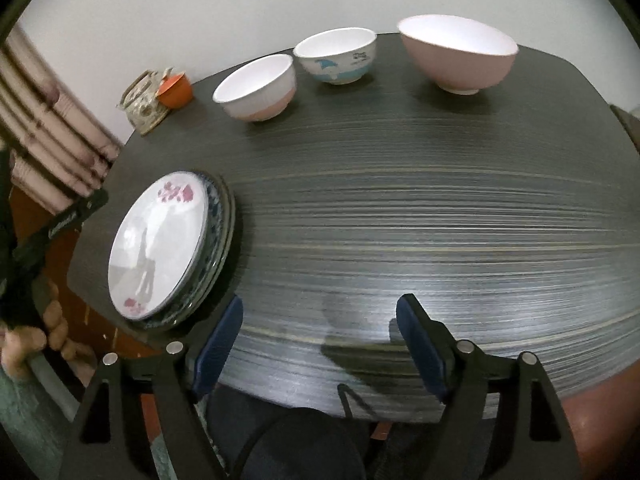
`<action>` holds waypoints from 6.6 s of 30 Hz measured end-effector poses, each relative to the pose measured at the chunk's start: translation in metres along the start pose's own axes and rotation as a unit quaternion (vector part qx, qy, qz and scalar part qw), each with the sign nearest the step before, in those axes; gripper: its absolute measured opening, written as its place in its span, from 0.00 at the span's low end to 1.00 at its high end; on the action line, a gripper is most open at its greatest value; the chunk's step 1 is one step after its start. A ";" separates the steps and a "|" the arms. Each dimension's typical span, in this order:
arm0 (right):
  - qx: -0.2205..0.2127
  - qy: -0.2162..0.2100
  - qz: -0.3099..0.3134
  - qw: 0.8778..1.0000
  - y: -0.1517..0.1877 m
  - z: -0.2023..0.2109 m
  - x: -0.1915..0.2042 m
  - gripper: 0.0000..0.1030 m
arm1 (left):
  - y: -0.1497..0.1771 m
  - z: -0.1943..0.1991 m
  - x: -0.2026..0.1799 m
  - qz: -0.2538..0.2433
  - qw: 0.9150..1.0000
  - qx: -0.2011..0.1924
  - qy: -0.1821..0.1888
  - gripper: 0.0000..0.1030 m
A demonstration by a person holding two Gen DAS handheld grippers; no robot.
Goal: Organize plates and bowls
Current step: 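Move both grippers to the rim of the large pink-rimmed bowl, then close both grippers on the pink bowl rim and lift it, then carry the pink bowl with both grippers toward the plate stack, then lower the pink bowl beside the plate stack and open both grippers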
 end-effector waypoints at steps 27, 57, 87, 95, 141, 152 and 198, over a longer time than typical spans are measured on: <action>-0.099 0.040 -0.140 0.984 -0.151 0.073 -0.185 0.77 | -0.072 0.024 -0.257 -0.100 0.972 0.074 0.198 0.55; -0.021 0.051 -0.172 0.984 -0.237 -0.034 -0.239 0.72 | -0.073 -0.083 -0.408 -0.047 0.941 0.245 0.230 0.50; -0.015 0.001 -0.138 0.990 -0.182 0.000 -0.160 0.26 | -0.029 -0.005 -0.345 -0.083 0.940 0.231 0.238 0.18; -0.013 -0.018 -0.132 0.991 -0.131 0.029 -0.121 0.26 | -0.009 0.033 -0.282 -0.077 0.943 0.215 0.240 0.18; 0.061 -0.025 -0.129 0.989 -0.008 0.011 -0.081 0.29 | 0.079 0.028 -0.219 -0.055 0.939 0.265 0.211 0.18; 0.050 -0.021 -0.128 0.990 -0.009 0.019 -0.081 0.46 | 0.074 0.024 -0.209 -0.041 0.938 0.269 0.213 0.19; -0.043 0.034 -0.087 0.995 -0.087 0.073 -0.096 0.52 | 0.000 0.030 -0.161 0.011 0.954 0.216 0.207 0.23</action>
Point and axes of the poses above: each gripper's, at about its wrist camera, not at the fingertips, and z roughly against the way its jaws point, x to its left, y to its underside, the point moved 10 cm from there along -z, roughly the way its jaws point, and after that the axes turned 6 degrees about -y, right-handed, at the moved point
